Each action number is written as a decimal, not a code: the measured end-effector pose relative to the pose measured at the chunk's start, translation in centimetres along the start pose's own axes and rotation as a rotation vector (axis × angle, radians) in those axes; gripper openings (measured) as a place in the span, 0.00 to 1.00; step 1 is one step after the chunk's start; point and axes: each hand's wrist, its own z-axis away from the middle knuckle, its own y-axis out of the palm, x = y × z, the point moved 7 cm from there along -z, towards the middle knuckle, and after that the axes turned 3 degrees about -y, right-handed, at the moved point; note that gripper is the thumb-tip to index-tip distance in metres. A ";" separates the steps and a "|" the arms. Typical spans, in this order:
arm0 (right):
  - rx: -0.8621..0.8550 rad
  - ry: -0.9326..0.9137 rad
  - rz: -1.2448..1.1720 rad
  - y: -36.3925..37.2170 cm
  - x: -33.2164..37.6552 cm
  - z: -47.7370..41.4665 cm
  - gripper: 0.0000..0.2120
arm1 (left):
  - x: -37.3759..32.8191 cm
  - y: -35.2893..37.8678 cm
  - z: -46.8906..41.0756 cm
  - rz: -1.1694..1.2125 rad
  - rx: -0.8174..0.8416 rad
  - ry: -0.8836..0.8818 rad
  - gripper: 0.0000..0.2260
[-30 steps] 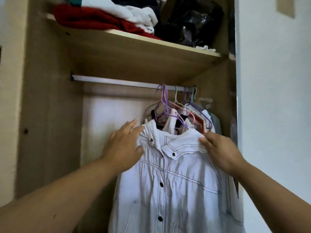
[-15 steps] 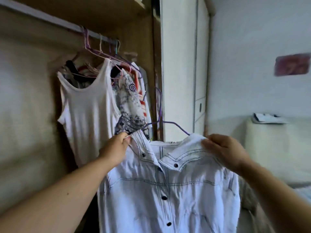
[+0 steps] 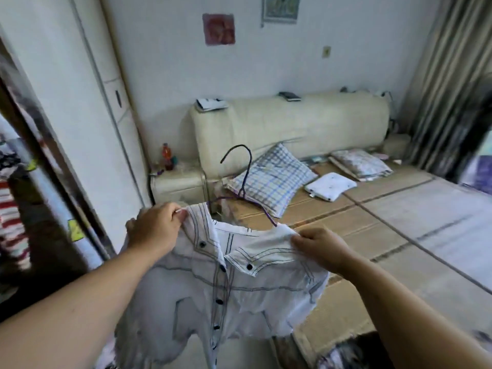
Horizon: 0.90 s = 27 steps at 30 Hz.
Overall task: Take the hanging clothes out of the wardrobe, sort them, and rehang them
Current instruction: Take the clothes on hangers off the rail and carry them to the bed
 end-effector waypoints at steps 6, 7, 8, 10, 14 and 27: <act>-0.033 0.365 -0.081 -5.2 -13.8 13.2 0.14 | -14.6 12.4 5.8 0.083 0.363 0.215 0.13; -0.051 0.430 -0.110 -6.2 -16.0 15.7 0.15 | -17.3 14.3 7.3 0.080 0.423 0.231 0.13; -0.066 0.490 -0.138 -7.0 -18.0 17.9 0.16 | -19.6 15.8 8.8 0.072 0.470 0.245 0.13; -0.115 0.616 -0.184 -8.9 -22.4 22.9 0.16 | -25.5 19.1 12.5 0.076 0.576 0.314 0.13; -0.197 0.784 -0.235 -12.3 -29.9 31.1 0.13 | -36.0 23.9 19.0 0.098 0.718 0.441 0.12; -0.228 1.057 -0.228 -11.7 -50.6 37.5 0.17 | -52.1 39.6 29.1 -0.018 0.940 0.579 0.12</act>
